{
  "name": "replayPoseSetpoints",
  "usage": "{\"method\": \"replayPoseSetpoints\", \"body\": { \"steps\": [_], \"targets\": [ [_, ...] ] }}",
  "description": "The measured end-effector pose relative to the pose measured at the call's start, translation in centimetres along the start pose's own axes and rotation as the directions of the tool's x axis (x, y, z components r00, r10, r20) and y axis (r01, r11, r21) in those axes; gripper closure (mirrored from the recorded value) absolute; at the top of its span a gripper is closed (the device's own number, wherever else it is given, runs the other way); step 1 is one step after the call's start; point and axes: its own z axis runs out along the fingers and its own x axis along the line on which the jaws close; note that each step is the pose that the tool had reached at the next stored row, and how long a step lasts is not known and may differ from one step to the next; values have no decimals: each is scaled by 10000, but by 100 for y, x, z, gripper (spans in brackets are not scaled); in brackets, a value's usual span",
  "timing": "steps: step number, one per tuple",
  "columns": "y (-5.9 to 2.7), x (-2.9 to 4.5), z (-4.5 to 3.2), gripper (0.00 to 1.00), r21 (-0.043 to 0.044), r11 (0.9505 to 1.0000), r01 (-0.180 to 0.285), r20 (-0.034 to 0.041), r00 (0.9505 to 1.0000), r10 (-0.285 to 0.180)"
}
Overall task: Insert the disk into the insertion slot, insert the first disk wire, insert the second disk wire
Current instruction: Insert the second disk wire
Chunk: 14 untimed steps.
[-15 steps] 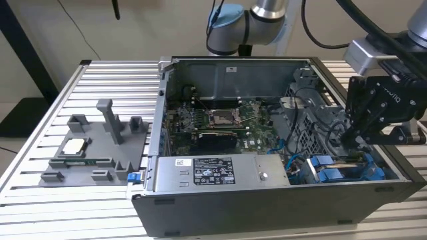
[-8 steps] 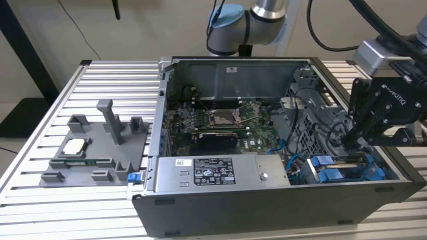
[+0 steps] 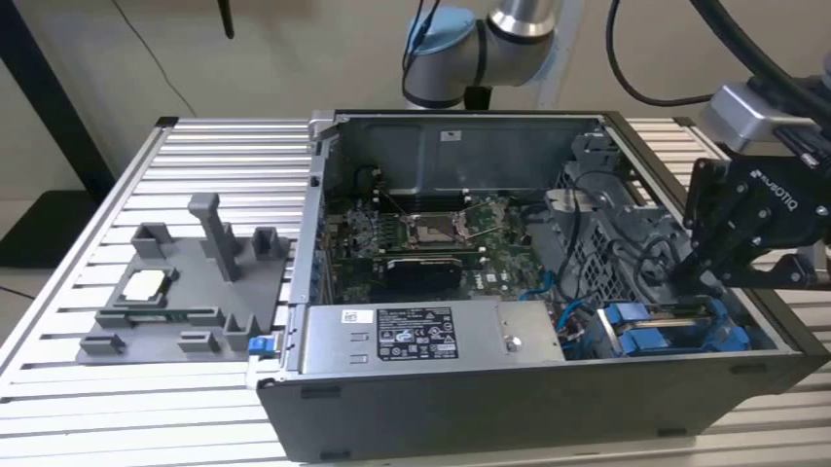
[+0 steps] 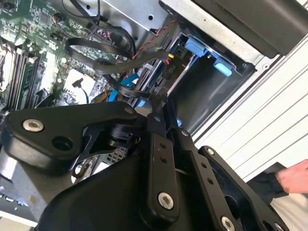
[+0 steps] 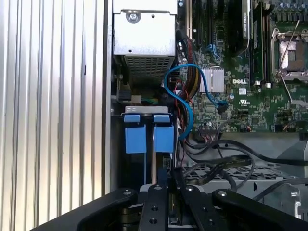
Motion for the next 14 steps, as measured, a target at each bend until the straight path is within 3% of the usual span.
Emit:
{"method": "replayPoseSetpoints", "body": {
  "steps": [3, 12, 14],
  "targets": [
    [-3, 2, 28, 84, -71, 10000, -18, 4, 10000, 18],
    [-7, 2, 52, 84, -79, 10000, -32, 9, 10000, 32],
    [-18, 4, 66, 84, -99, 9999, -28, 39, 10000, 28]
  ]
}}
